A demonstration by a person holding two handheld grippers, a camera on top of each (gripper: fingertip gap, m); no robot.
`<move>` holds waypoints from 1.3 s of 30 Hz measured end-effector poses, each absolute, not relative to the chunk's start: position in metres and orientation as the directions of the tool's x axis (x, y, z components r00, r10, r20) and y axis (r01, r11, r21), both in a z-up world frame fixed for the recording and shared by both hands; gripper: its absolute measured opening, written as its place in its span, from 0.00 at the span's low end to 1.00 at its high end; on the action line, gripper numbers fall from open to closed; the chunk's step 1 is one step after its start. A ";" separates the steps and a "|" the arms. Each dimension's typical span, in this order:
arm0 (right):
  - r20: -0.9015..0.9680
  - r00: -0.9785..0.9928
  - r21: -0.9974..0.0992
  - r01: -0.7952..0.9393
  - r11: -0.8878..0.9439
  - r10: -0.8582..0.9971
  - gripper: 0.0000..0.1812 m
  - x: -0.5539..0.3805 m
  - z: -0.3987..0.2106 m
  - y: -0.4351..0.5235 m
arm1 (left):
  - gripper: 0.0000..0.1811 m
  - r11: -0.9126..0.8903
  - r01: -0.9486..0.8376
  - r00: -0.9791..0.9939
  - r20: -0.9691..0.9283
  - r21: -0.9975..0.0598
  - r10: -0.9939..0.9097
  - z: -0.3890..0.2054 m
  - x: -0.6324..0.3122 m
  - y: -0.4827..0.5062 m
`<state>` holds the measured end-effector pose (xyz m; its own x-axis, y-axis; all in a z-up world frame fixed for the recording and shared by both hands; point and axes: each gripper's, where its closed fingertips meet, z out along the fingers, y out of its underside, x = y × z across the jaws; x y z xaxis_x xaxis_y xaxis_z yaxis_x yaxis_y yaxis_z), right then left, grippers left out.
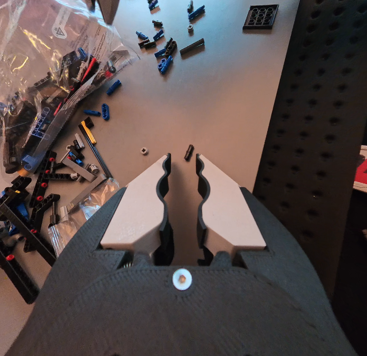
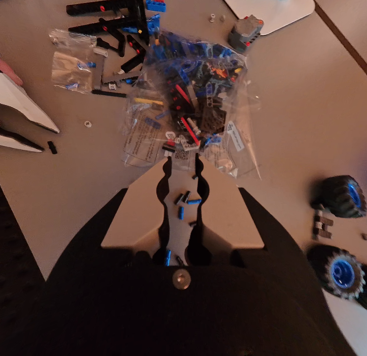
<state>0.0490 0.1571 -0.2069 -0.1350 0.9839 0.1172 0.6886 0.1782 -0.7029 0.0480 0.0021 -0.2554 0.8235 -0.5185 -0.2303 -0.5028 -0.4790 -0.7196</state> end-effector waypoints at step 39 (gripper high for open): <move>-0.026 -0.216 -0.757 0.642 0.122 0.976 0.12 0.044 -0.184 0.149 | 0.12 -0.482 -0.502 0.778 -0.131 -0.718 -0.614 -0.258 0.072 0.010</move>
<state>0.0437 0.1493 -0.1836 -0.2162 0.9760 -0.0260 0.6424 0.1221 -0.7566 0.0719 0.0101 -0.2577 0.7781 -0.6143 -0.1313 -0.5018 -0.4821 -0.7182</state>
